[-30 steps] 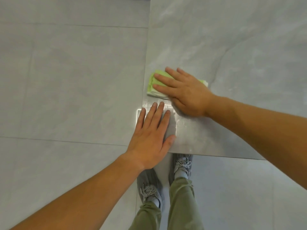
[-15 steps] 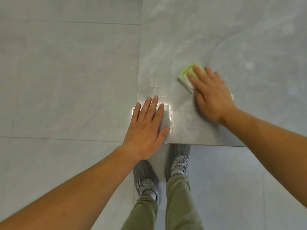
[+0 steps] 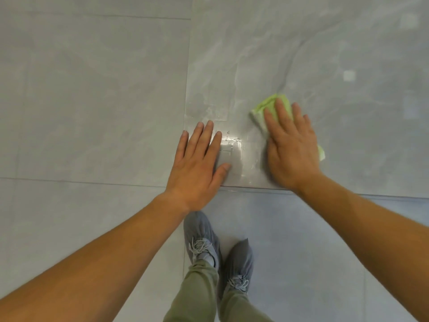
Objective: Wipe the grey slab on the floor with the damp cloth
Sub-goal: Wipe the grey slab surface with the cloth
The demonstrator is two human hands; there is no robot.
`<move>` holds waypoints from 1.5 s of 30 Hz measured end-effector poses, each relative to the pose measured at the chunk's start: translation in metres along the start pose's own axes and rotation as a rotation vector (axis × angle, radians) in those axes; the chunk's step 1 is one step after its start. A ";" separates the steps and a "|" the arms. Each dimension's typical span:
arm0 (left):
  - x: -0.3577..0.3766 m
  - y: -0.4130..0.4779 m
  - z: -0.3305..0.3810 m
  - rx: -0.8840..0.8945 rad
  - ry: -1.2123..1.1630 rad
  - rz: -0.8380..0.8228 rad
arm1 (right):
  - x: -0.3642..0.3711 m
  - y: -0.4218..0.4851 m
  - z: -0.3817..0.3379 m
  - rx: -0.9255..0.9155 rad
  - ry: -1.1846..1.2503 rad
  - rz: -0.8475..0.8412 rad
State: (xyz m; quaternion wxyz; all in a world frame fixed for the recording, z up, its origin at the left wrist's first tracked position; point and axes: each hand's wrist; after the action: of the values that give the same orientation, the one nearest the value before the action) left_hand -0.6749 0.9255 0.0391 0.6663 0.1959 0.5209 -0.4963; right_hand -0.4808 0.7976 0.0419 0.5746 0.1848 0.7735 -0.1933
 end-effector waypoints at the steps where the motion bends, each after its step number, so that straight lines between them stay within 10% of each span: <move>1: 0.000 -0.001 0.000 0.002 -0.006 0.008 | 0.003 -0.010 -0.009 -0.114 -0.011 -0.025; 5: 0.003 -0.008 0.000 -0.016 -0.044 0.040 | 0.005 0.004 -0.009 -0.477 -0.048 -0.144; 12: 0.016 -0.041 -0.003 -0.135 -0.319 0.152 | 0.012 0.117 -0.070 -0.348 -0.059 -0.122; 20: 0.014 -0.026 -0.012 -0.481 -0.824 0.216 | 0.015 0.019 -0.037 -0.852 -0.179 -0.225; 29: 0.001 0.009 -0.001 -0.321 -0.501 0.234 | 0.017 -0.045 -0.021 -0.530 -0.118 -0.140; 38: -0.006 0.020 -0.015 -0.317 -0.585 0.185 | 0.003 -0.055 0.013 0.177 -0.030 0.025; 45: -0.043 0.103 -0.040 -0.274 -0.518 0.119 | 0.031 -0.043 -0.076 -0.334 -0.045 -0.083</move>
State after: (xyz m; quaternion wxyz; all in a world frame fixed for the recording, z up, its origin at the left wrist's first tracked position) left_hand -0.6041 1.0207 0.0355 0.8253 0.0012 0.3833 -0.4147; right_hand -0.5731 0.8020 0.0360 0.6060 0.0502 0.7888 -0.0899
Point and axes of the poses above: each hand's wrist, its own y-axis towards the middle knuckle, its own x-axis out of the palm, z = x × y, and after that the axes turned 4 degrees about -y, right-handed
